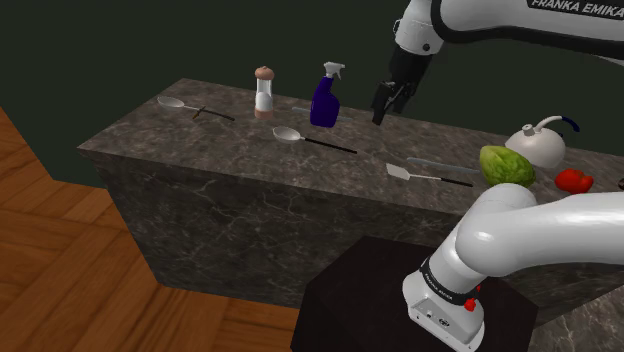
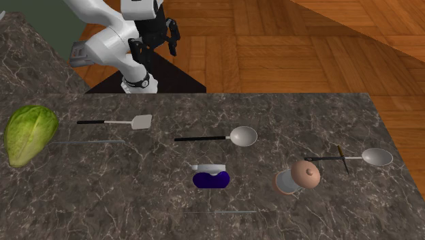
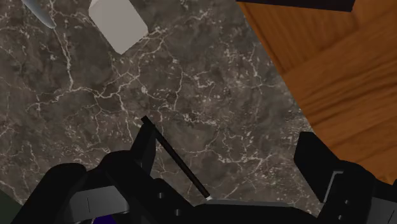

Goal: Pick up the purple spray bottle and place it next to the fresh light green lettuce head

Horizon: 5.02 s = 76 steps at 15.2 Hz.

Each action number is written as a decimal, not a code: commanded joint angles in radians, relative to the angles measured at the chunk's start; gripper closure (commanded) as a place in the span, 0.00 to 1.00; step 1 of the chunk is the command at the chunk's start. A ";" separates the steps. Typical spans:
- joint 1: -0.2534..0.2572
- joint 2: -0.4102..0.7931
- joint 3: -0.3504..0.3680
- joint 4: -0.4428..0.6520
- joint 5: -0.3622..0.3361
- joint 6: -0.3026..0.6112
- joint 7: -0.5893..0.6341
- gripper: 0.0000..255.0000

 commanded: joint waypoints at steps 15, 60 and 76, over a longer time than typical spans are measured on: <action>0.035 0.289 -0.282 -0.009 -0.128 0.540 -0.450 0.00; 0.203 0.733 -0.533 0.305 0.169 0.820 -0.971 1.00; 0.200 0.687 -0.519 0.477 0.117 0.611 -0.920 1.00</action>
